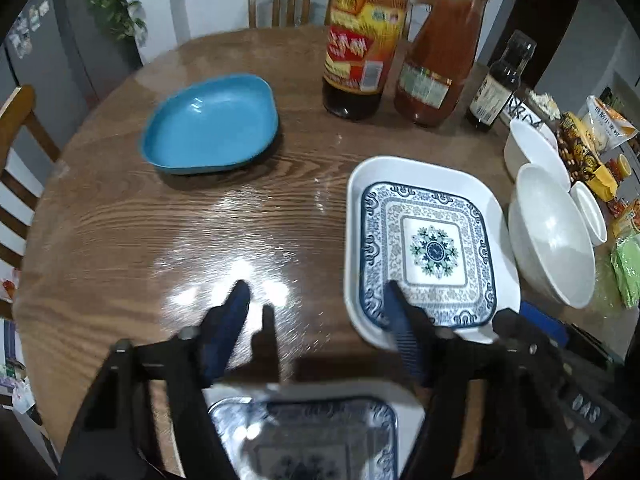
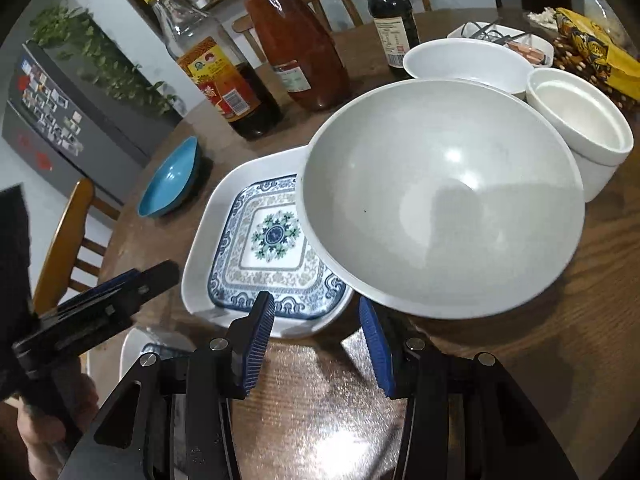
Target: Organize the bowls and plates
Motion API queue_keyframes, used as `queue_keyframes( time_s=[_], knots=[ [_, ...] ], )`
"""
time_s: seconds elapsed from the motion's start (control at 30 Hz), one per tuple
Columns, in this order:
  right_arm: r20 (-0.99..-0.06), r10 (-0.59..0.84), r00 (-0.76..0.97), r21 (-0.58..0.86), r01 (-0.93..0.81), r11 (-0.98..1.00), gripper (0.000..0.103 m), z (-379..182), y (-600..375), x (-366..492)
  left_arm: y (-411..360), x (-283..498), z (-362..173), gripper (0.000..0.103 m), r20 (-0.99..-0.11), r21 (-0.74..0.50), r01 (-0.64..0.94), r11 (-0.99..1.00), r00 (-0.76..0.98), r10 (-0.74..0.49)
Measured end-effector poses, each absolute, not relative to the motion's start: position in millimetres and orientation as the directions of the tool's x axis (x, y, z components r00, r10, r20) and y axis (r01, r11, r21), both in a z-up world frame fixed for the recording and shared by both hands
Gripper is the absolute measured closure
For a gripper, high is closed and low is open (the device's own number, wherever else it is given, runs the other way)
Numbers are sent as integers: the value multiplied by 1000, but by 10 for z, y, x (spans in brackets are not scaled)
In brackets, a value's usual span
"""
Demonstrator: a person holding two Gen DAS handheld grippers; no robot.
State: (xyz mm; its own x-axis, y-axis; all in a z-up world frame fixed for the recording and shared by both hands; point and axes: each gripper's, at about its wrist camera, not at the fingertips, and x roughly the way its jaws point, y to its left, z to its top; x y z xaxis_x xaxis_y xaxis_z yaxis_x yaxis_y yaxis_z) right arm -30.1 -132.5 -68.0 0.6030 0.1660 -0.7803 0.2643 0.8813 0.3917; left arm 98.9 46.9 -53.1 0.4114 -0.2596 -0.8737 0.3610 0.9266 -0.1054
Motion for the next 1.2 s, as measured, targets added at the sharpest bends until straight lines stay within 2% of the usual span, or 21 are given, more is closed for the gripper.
queue_keyframes(
  time_s=[0.17, 0.23, 0.33, 0.4, 0.53, 0.7, 0.97, 1.07, 1.1, 1.2],
  knots=[
    [-790, 142, 596, 375, 287, 881, 58, -741, -1313, -247, 283, 1096, -689, 69, -894, -116, 392, 912, 359, -268],
    [-790, 135, 599, 369, 287, 884, 58, -746, -1315, -231, 232, 1094, -695, 83, -892, -96, 407, 908, 369, -260],
    [-784, 153, 601, 379, 269, 885, 58, -747, -1310, -197, 234, 1095, -685, 93, -894, -81, 412, 908, 372, -249],
    [-781, 154, 605, 378, 261, 888, 58, -748, -1294, -180, 262, 1102, -681, 93, -898, -63, 410, 910, 375, -231],
    [-787, 194, 586, 383, 218, 898, 71, -755, -1193, -114, 460, 1131, -678, 93, -905, -41, 369, 928, 381, -191],
    [-794, 260, 549, 398, 147, 905, 71, -748, -977, 25, 750, 1210, -676, 93, -913, -53, 312, 949, 369, -172],
    [-818, 220, 531, 338, 135, 931, 69, -726, -874, 347, 924, 1234, -668, 91, -908, -75, 273, 959, 378, -179],
    [-821, 211, 531, 315, 113, 942, 69, -718, -816, 381, 920, 1196, -650, 92, -905, -49, 278, 959, 395, -160],
    [-820, 211, 533, 313, 108, 943, 70, -717, -814, 384, 913, 1186, -650, 92, -903, -37, 281, 959, 402, -153],
    [-822, 215, 528, 312, 102, 945, 82, -728, -846, 401, 870, 1197, -660, 92, -896, -14, 278, 960, 424, -136]
  ],
)
